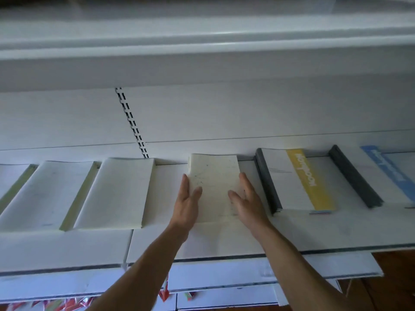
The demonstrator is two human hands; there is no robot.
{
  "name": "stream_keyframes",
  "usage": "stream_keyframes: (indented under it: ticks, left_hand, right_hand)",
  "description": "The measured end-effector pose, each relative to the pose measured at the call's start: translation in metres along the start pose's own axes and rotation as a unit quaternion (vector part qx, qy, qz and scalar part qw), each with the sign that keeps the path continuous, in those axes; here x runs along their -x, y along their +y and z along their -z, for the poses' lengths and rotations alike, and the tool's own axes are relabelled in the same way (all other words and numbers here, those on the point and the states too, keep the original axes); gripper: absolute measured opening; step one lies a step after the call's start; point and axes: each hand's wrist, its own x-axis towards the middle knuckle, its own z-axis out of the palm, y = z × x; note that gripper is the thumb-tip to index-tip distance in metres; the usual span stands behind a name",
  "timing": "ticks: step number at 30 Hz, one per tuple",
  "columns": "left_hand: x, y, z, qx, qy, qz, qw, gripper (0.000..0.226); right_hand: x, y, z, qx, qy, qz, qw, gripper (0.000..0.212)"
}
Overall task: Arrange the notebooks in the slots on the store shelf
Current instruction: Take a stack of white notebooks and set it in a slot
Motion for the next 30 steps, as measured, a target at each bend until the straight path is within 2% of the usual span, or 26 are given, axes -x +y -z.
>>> stream_keyframes:
  ticks: [6, 13, 15, 17, 18, 21, 23, 26, 28, 30]
  left_hand:
    - [-0.003, 0.005, -0.005, -0.048, -0.012, -0.014, 0.999, 0.067]
    - [0.001, 0.014, 0.002, 0.009, -0.028, 0.007, 1.0, 0.069]
    - [0.003, 0.019, 0.007, 0.008, -0.054, 0.008, 0.998, 0.061]
    - [0.008, 0.026, 0.013, -0.01, -0.075, 0.009, 0.997, 0.042]
    - [0.011, 0.029, 0.018, -0.031, -0.073, 0.006, 0.997, 0.043]
    - [0.023, 0.036, 0.044, -0.135, -0.043, -0.047, 0.989, 0.072]
    - [0.034, 0.041, 0.076, -0.233, -0.031, -0.098, 0.967, 0.063]
    - [0.059, 0.047, 0.148, -0.435, 0.008, -0.149, 0.888, 0.046]
    - [0.079, 0.047, 0.207, -0.526, 0.039, -0.154, 0.836, 0.042]
    - [0.102, 0.045, 0.271, -0.569, 0.073, -0.131, 0.809, 0.04]
  right_hand:
    - [-0.004, 0.001, -0.003, 0.085, -0.025, 0.026, 0.996, 0.067]
    - [-0.004, -0.001, -0.004, 0.183, -0.038, 0.047, 0.981, 0.065]
    - [-0.001, -0.007, -0.004, 0.184, -0.037, 0.045, 0.981, 0.064]
    - [0.001, -0.015, -0.001, 0.192, -0.032, 0.049, 0.98, 0.056]
    - [0.0, -0.018, 0.001, 0.202, -0.023, 0.053, 0.978, 0.05]
    - [-0.007, -0.032, 0.003, 0.263, 0.033, 0.064, 0.962, 0.044]
    - [-0.008, -0.047, -0.006, 0.342, 0.066, 0.078, 0.934, 0.043]
    - [0.0, -0.082, -0.047, 0.448, 0.066, 0.12, 0.883, 0.038]
    - [0.013, -0.11, -0.099, 0.473, 0.044, 0.161, 0.865, 0.036]
    - [0.03, -0.14, -0.165, 0.477, 0.006, 0.209, 0.853, 0.034]
